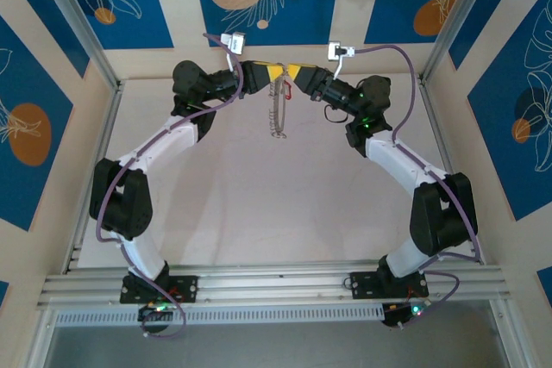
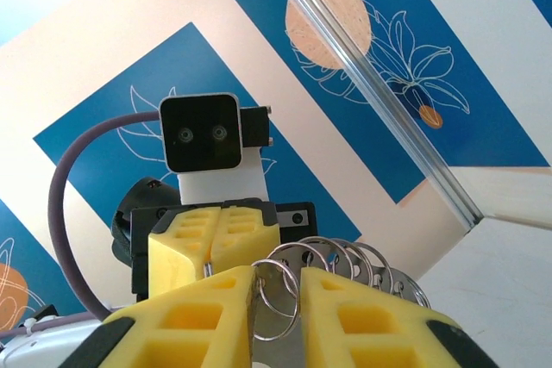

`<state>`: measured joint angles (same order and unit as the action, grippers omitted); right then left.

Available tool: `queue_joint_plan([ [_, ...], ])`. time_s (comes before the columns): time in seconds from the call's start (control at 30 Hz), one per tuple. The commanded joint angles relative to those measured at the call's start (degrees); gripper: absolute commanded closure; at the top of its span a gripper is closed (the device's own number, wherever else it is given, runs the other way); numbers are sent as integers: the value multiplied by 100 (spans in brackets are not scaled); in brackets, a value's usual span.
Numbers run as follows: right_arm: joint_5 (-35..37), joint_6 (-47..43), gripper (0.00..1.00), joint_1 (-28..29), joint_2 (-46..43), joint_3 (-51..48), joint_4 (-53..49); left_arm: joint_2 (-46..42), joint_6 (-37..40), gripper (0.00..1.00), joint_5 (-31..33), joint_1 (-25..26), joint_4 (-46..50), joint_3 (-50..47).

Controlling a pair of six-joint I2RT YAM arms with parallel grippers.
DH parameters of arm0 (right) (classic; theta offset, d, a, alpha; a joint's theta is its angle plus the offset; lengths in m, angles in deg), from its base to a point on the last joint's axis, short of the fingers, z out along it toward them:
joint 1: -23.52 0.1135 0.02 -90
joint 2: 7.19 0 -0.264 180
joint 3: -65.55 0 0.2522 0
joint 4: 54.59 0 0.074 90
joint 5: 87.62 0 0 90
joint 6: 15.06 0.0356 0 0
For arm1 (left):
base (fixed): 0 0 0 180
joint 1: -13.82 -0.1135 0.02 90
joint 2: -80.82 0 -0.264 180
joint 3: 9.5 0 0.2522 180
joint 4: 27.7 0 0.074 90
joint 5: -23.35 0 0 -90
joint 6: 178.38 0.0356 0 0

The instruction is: Put the keys on the keyring

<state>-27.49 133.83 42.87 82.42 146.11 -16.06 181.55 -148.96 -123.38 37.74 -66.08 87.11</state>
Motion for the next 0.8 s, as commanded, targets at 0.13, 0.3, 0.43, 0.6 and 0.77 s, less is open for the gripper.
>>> queue_joint_plan([
  [0.13, 6, -131, 63, 81, -167, -15, 100, -80, 19, 100, 22, 60, -290, 28],
  [0.3, 217, -98, 63, -131, -422, -311, 137, -102, 20, 100, -3, 56, -297, 17],
  [0.43, 219, -131, 63, -152, -548, -337, 151, -106, 18, 100, -22, 60, -311, 18],
  [0.6, 191, -195, 63, -54, -548, -309, 254, -87, 2, 100, -28, 60, -311, 38],
  [0.77, 178, -229, 63, 21, -515, -257, 248, -91, -7, 100, -47, 60, -313, 47],
])
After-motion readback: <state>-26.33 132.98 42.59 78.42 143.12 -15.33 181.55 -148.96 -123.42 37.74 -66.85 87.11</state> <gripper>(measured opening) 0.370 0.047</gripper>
